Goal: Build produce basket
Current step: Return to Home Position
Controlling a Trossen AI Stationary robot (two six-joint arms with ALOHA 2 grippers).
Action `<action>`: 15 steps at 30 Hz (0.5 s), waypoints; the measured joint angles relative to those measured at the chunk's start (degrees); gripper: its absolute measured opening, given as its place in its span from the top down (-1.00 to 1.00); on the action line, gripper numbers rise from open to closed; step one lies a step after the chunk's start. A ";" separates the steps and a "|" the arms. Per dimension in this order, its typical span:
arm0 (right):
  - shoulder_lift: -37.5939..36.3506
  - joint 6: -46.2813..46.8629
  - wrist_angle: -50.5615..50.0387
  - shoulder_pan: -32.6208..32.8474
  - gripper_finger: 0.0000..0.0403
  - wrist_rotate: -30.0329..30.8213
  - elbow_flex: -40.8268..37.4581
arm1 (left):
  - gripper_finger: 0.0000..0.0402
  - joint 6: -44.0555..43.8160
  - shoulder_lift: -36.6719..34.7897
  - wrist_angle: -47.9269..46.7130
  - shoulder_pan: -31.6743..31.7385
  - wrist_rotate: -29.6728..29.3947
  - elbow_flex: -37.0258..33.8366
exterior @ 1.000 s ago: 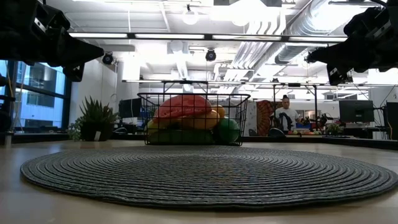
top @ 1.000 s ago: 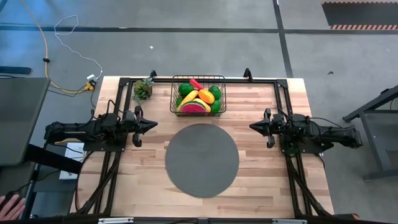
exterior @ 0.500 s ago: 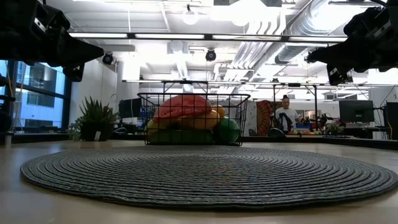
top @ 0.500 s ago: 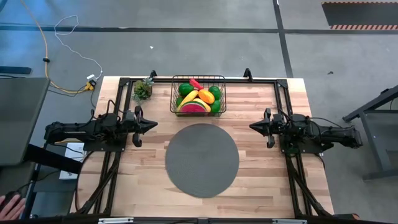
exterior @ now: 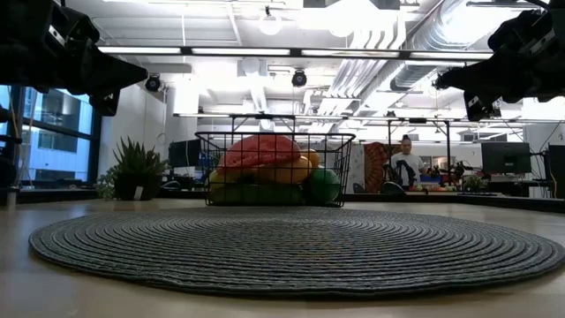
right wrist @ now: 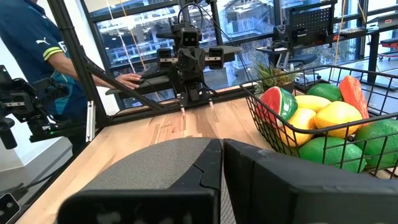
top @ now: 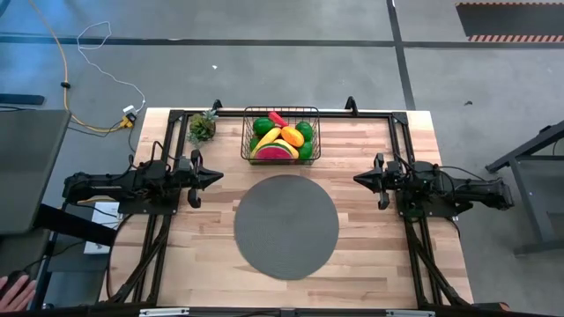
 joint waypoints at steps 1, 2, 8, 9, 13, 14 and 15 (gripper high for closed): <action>0.00 0.00 0.00 0.00 1.00 0.00 0.00 | 1.00 -0.03 0.01 0.00 0.00 0.01 0.00; 0.00 0.00 0.00 -0.01 1.00 0.00 0.00 | 1.00 -0.02 0.00 0.01 0.01 0.00 0.00; 0.00 0.00 0.00 0.00 1.00 0.00 0.00 | 1.00 0.00 0.00 0.02 0.01 0.00 0.00; 0.00 -0.02 0.00 -0.02 1.00 0.00 0.00 | 1.00 -0.03 0.00 0.01 0.01 0.00 0.00; 0.00 -0.01 0.00 -0.01 1.00 0.01 0.00 | 1.00 -0.03 0.00 0.00 0.00 0.02 0.00; 0.00 -0.02 0.00 -0.01 1.00 0.00 0.00 | 1.00 -0.03 0.00 0.00 0.00 0.00 0.00; 0.00 -0.02 0.00 -0.01 1.00 0.00 0.00 | 1.00 0.02 0.00 0.00 0.01 0.00 0.00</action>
